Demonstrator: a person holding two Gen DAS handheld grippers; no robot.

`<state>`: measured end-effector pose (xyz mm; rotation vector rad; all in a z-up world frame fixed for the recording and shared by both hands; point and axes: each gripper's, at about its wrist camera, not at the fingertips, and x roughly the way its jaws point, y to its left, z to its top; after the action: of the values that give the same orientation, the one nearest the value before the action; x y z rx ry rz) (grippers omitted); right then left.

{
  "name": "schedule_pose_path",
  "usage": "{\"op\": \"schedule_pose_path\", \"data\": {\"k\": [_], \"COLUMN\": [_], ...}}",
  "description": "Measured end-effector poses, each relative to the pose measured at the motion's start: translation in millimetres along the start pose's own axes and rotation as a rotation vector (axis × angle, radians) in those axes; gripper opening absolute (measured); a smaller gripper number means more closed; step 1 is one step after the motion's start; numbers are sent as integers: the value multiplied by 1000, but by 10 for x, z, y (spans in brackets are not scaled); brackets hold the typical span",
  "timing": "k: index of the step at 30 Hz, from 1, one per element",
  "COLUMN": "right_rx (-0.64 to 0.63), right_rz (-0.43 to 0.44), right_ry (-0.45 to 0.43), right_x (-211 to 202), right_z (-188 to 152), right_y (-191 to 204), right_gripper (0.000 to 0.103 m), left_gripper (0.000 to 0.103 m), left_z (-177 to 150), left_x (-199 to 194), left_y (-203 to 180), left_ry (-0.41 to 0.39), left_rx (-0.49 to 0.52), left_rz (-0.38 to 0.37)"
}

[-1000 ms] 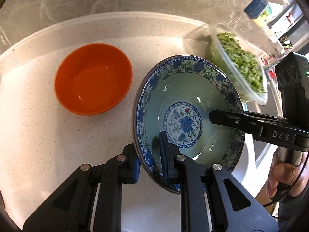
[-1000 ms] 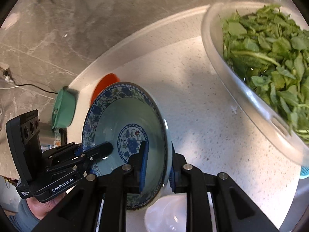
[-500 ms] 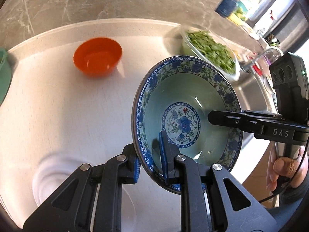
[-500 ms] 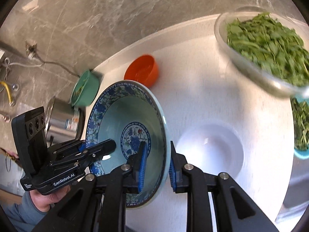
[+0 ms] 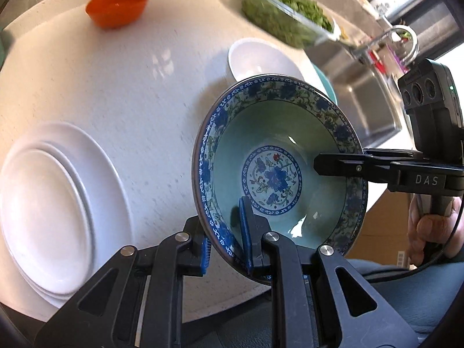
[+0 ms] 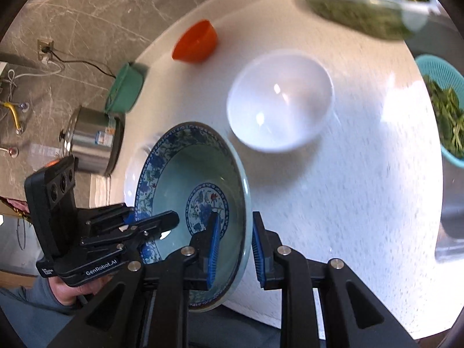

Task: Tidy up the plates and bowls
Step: 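Lift the patterned bowl, carry it beside the plate stack, release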

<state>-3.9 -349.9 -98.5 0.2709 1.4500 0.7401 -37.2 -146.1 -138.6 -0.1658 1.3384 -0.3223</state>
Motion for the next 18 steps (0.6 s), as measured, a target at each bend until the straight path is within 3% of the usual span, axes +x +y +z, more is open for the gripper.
{"op": "schedule_pose_path", "data": {"k": [6,18], "right_rx": [-15,-55], "right_rz": [-4,-12], "right_ry": [42,80], "right_x": [178,428], "right_z": [-113,-117], "right_y": [-163,-228], "right_gripper": [25,25], "left_gripper": [16,20], "left_z": [-228,-299], "left_x": [275,602], "left_y": [12,136], "left_ry": [42,61], "left_rx": [-3,-17], "left_rz": [21,54]}}
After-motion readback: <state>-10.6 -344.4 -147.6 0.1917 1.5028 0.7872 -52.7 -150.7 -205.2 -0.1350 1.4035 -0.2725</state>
